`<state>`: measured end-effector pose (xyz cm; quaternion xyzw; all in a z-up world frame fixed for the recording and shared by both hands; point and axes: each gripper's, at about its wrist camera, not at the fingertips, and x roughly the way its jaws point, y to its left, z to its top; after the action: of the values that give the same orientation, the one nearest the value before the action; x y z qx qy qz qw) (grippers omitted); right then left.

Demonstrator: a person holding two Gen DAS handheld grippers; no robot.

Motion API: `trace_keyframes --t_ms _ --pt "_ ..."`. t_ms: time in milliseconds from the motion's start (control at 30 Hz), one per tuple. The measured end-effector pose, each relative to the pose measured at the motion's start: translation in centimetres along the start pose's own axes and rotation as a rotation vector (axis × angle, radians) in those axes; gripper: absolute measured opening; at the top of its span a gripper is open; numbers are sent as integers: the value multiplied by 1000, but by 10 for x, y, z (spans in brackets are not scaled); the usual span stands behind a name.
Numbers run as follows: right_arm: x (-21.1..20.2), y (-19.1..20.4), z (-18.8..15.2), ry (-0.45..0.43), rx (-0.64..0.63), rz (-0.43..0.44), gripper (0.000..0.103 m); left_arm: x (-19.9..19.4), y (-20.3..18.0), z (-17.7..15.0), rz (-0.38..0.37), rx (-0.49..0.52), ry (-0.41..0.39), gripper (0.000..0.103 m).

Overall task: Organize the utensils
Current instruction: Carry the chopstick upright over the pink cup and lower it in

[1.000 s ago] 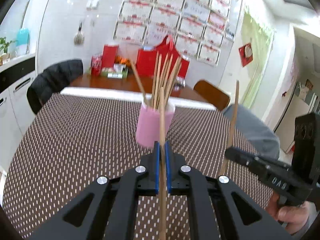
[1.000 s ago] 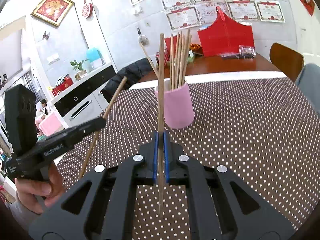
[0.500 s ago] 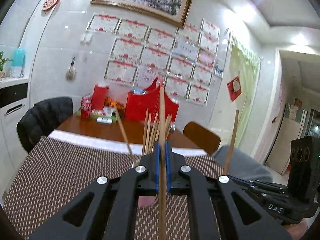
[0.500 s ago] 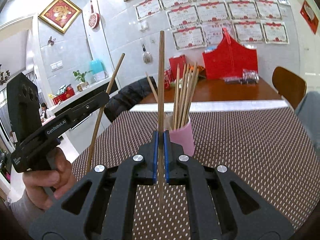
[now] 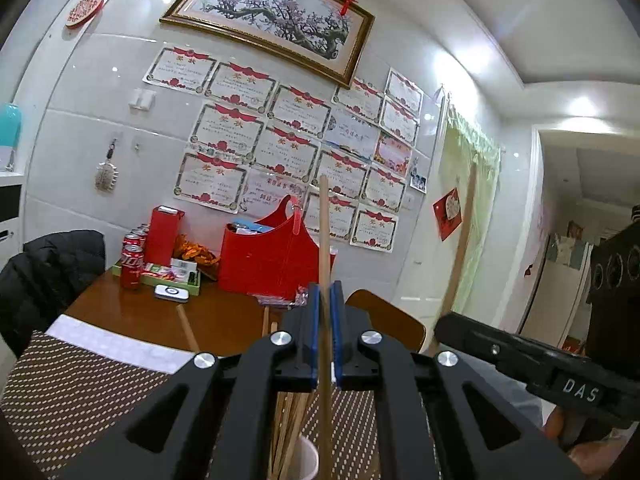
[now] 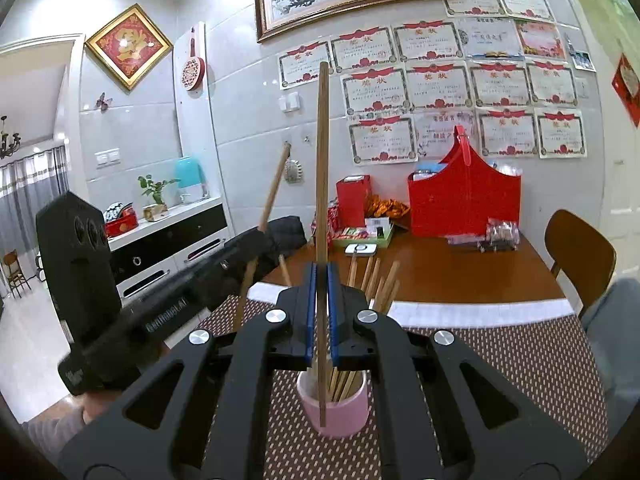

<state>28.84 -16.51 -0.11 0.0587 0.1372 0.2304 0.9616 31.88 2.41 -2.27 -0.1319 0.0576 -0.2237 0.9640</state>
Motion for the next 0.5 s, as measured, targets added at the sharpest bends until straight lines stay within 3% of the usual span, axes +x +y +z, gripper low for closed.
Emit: trace_keyframes --t_ms 500 --pt "64 -18 1 24 5 -5 6 61 26 -25 -21 -15 -34 6"
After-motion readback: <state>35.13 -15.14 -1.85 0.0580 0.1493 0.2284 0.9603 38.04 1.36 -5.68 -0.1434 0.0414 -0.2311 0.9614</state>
